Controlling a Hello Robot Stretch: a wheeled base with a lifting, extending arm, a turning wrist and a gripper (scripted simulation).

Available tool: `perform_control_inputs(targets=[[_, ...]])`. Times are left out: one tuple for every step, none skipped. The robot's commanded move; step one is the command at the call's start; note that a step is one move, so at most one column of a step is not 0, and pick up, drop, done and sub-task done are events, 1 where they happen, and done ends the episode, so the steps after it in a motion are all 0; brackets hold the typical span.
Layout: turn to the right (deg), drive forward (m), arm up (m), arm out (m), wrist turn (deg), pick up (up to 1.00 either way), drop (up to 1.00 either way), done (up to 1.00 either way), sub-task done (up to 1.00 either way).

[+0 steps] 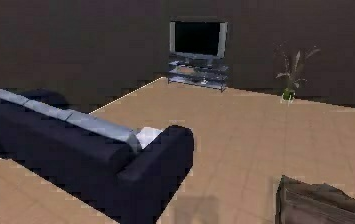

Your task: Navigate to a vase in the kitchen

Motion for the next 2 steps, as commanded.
perform_control_inputs(targets=[[0.0,0.35,0.00,0.00,0.0,0.00,0.00,0.00,0.00],[27.0,0.00,0.00,0.00,0.0,0.00,0.00,0.00,0.00]])
